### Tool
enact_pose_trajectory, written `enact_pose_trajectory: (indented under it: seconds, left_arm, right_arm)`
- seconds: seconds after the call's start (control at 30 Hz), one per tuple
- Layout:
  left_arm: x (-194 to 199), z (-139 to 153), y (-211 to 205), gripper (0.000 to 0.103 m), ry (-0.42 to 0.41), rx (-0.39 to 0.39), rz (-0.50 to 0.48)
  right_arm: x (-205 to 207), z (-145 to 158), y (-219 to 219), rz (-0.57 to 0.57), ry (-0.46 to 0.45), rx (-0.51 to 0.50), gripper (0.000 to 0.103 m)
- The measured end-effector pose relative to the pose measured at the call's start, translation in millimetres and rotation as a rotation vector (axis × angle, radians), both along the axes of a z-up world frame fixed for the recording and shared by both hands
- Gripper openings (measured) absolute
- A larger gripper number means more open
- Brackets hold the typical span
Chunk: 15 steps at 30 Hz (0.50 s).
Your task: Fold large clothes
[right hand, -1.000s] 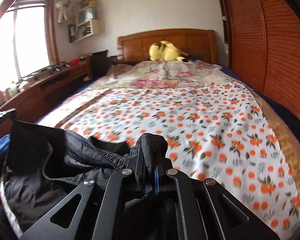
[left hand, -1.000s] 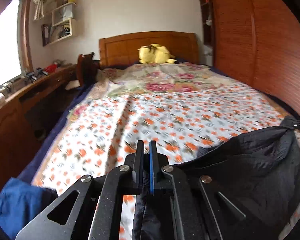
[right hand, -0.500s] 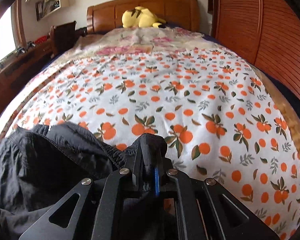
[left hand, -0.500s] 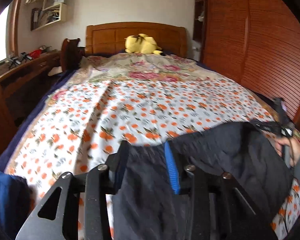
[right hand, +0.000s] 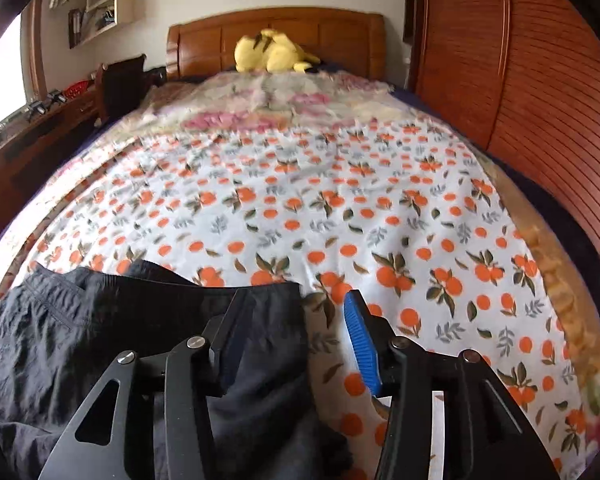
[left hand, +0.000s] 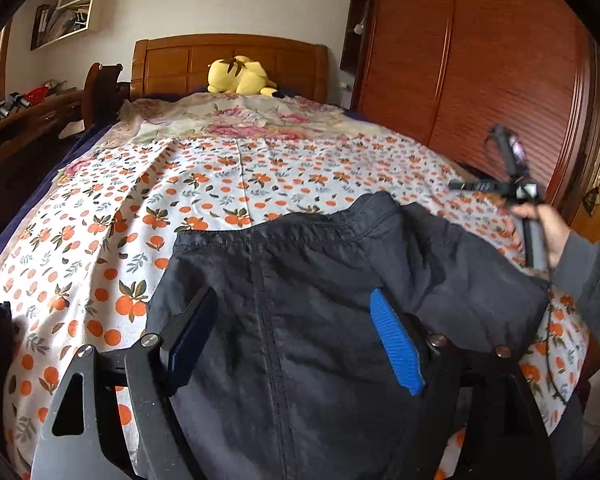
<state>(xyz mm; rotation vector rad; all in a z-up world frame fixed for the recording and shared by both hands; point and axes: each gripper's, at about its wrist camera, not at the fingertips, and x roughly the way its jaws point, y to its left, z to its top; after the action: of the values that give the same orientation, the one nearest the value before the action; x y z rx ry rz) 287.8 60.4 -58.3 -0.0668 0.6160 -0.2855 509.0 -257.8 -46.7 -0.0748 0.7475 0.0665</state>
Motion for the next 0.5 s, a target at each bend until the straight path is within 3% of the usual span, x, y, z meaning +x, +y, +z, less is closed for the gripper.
enact_pose_trajectory:
  seconds: [0.13, 0.2, 0.3, 0.33, 0.37, 0.5]
  left_arm:
    - [-5, 4, -3, 0.079, 0.001, 0.024, 0.007]
    - [-5, 4, -4, 0.079, 0.002, 0.034, 0.016]
    - [-6, 6, -5, 0.079, 0.012, 0.027, 0.020]
    - [-6, 6, -6, 0.079, 0.014, 0.027, 0.023]
    - [-6, 7, -6, 0.079, 0.014, 0.027, 0.025]
    - [-7, 8, -9, 0.079, 0.011, 0.042, 0.027]
  right_arm:
    - [17, -35, 6, 0.008, 0.145, -0.021, 0.050]
    - [26, -51, 3, -0.001, 0.210, 0.002, 0.050]
    - [32, -62, -4, 0.002, 0.237, 0.083, 0.049]
    - [32, -62, -5, 0.015, 0.234, 0.103, 0.037]
    - [32, -62, -4, 0.038, 0.232, 0.109, 0.016]
    - [18, -45, -8, -0.011, 0.077, -0.068, 0.004]
